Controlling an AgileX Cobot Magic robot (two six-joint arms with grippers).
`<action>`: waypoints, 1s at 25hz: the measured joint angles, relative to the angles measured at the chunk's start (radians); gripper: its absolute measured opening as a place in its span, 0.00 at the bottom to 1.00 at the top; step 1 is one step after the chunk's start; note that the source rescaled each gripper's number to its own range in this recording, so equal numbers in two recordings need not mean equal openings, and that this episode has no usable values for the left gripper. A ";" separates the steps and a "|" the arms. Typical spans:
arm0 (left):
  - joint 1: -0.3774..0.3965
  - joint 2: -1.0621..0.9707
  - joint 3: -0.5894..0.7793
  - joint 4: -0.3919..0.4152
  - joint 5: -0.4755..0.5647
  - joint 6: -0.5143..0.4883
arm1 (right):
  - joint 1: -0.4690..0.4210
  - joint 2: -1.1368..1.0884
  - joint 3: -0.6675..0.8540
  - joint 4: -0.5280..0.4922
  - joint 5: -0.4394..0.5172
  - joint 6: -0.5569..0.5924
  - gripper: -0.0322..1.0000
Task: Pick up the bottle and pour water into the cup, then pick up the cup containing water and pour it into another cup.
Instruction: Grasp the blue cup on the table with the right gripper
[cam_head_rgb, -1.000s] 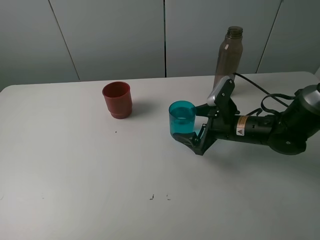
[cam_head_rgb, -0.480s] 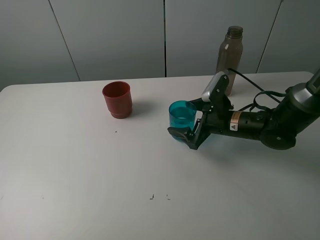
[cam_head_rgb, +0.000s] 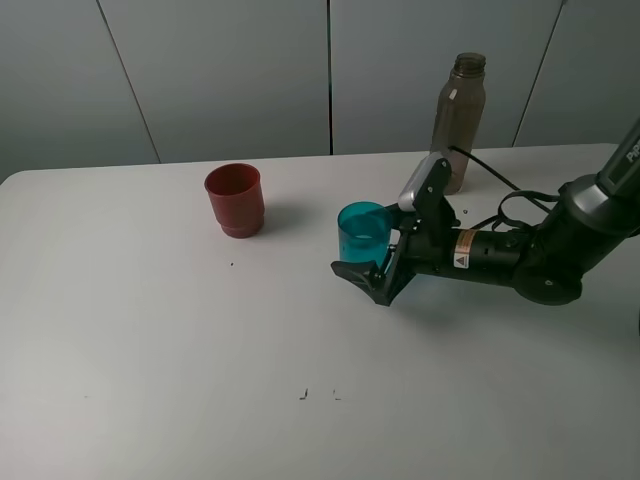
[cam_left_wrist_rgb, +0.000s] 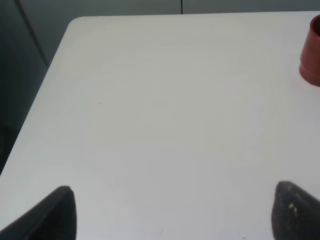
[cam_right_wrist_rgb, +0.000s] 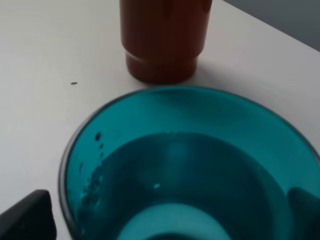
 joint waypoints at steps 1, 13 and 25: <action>0.000 0.000 0.000 0.000 0.000 -0.002 | 0.005 0.003 -0.010 0.000 -0.001 0.000 1.00; 0.000 0.000 0.000 0.000 0.000 -0.002 | 0.015 0.037 -0.037 0.002 -0.020 0.002 1.00; 0.000 0.000 0.000 0.000 0.000 -0.002 | 0.015 0.037 -0.037 0.004 -0.028 -0.033 0.09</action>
